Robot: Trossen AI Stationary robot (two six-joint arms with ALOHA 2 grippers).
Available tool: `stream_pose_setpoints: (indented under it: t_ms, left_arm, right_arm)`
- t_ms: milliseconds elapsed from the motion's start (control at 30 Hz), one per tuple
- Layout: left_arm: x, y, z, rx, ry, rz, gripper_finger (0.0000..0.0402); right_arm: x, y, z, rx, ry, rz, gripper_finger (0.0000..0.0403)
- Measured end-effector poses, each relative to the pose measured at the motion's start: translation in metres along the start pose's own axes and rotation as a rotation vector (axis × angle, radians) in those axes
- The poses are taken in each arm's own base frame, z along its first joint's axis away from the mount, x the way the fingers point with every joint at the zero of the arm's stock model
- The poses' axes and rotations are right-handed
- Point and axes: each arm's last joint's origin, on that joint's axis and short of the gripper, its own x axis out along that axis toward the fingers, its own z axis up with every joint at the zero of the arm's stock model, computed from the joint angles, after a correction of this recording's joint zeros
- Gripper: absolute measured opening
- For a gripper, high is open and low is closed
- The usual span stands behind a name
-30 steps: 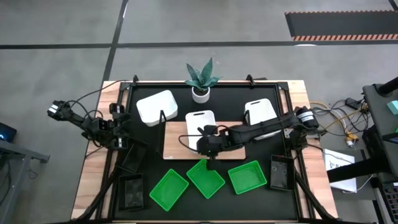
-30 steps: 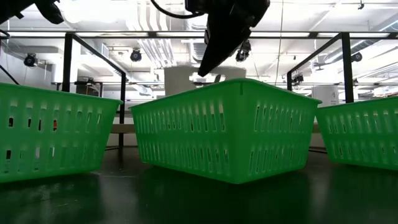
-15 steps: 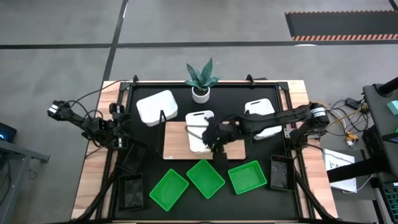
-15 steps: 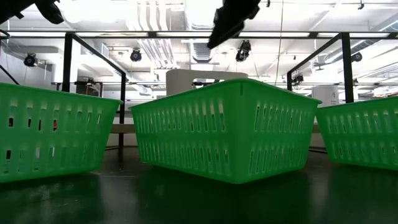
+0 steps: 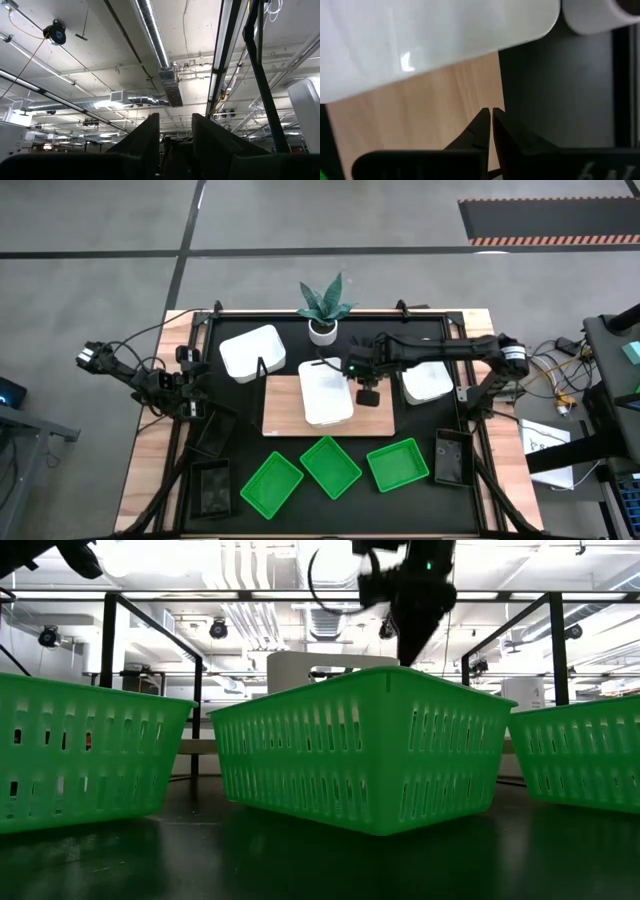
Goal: Stack baskets on shelf by color
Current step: Put the middle white bin on the shelf
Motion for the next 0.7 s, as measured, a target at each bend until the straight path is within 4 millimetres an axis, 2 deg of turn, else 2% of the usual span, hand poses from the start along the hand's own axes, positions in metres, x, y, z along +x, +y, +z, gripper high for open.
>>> stream_pose_setpoints:
  t_ms: [200,433,567,700]
  left_arm:
    - [0.000,0.000,0.000,0.001,0.005,0.008,0.0099]
    - [0.000,0.000,0.000,0.001,0.005,0.008,0.0099]
    - [0.000,0.000,0.000,0.001,0.004,0.008,0.0099]
    - [0.000,0.000,0.000,0.001,0.005,0.009,0.0099]
  right_arm:
    - [0.028,0.005,0.005,-0.024,0.017,0.073,0.0009]
    - [0.052,0.022,0.034,-0.094,-0.182,0.135,0.0009]
    - [0.062,0.028,0.043,-0.139,-0.235,0.204,0.0008]
    - [0.068,0.028,0.048,-0.148,-0.241,0.186,0.0008]
